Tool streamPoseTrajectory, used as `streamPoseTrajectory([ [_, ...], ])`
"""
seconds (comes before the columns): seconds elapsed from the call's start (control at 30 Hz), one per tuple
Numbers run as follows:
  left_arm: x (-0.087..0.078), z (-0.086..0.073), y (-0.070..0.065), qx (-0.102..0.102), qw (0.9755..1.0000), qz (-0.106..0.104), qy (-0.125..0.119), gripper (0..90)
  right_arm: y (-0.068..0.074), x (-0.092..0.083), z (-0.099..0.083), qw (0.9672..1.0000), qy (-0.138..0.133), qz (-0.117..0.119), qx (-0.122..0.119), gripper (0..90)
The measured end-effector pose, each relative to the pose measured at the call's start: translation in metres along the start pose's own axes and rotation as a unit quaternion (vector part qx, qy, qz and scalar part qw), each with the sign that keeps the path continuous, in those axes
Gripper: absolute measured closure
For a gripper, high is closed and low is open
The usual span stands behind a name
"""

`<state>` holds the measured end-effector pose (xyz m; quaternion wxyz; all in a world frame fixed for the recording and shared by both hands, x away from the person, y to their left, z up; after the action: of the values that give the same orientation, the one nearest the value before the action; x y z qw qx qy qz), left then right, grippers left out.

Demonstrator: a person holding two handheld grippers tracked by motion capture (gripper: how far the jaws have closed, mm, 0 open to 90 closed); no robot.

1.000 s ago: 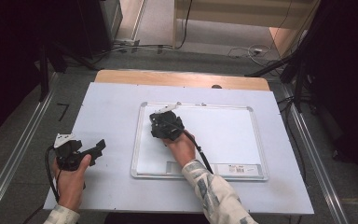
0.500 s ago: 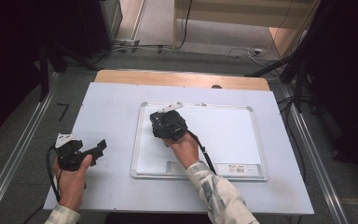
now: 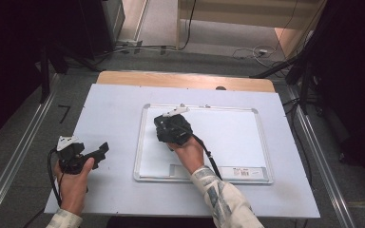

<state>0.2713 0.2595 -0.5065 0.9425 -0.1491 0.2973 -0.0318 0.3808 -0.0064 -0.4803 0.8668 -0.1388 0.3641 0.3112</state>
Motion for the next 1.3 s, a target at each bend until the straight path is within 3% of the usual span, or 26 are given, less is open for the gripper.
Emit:
streamPoseTrajectory([
  [0.67, -0.001, 0.000, 0.000, 0.000, 1.0000, 0.001, 0.000, 8.5, -0.024, -0.021, -0.012, 0.9996, -0.006, -0.020, 0.018, 37.1],
  [1.3, 0.002, 0.000, -0.003, 0.005, 1.0000, -0.002, 0.003, 8.5, -0.057, -0.042, -0.035, 0.9978, -0.007, -0.050, 0.044, 37.1],
])
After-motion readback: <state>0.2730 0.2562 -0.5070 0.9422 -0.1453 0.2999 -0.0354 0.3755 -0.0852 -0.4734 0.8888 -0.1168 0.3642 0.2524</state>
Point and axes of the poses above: each handheld gripper's, and its own axes: x roughly forward along the jaws, z roughly out of its top, y roughly to its left, the point moved 4 cm from there along x, roughly forward along the jaws, and after that the axes turned 2 degrees about -x, right-handed, at the moved point
